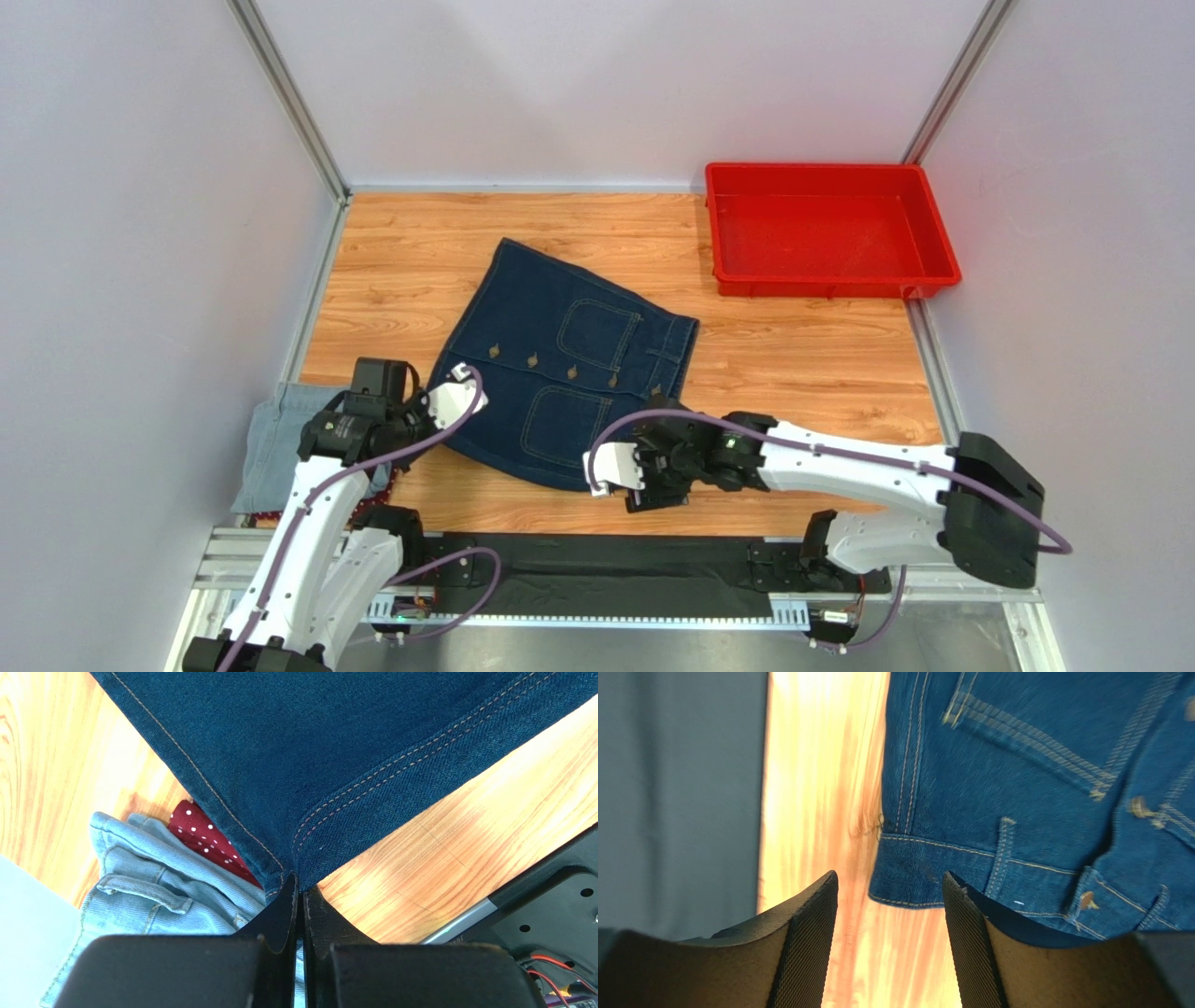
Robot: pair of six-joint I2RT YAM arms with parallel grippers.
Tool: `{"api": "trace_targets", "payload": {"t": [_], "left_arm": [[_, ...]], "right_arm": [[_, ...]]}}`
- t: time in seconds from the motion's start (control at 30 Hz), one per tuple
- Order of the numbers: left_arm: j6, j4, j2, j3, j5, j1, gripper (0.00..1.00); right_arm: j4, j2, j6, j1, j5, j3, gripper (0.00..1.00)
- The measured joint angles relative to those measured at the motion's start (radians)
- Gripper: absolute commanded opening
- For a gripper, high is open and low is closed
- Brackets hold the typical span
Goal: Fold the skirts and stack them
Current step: Fold the skirt at the center of the board.
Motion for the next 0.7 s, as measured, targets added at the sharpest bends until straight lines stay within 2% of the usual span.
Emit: {"api": "trace_targets", "payload": {"t": [0.2,0.27,0.3,0.33,0.4,0.57,0.7], "left_arm": [[0.0,-0.007,0.0,0.0,-0.001,0.0,0.0],[0.0,-0.009,0.0,0.0,-0.001,0.0,0.0],[0.0,-0.011,0.0,0.0,-0.002,0.0,0.0],[0.0,-0.012,0.0,0.0,-0.004,0.0,0.0],[0.0,-0.019,0.0,0.001,-0.006,0.0,0.0],[0.003,-0.103,-0.024,0.049,-0.012,0.0,0.0],[0.011,-0.234,-0.126,0.153,-0.011,0.0,0.0]], "right_arm": [[0.044,0.162,-0.097,0.003,0.071,-0.001,0.58],[0.055,0.211,-0.111,0.003,0.092,-0.001,0.41],[0.054,0.228,-0.115,0.003,0.101,0.005,0.3],[0.064,0.228,-0.115,0.004,0.108,0.008,0.11],[0.068,0.229,-0.116,0.008,0.123,0.008,0.01],[0.041,0.2,-0.1,0.025,0.138,0.008,0.0],[-0.055,0.114,-0.075,0.063,0.109,0.02,0.0]]}}
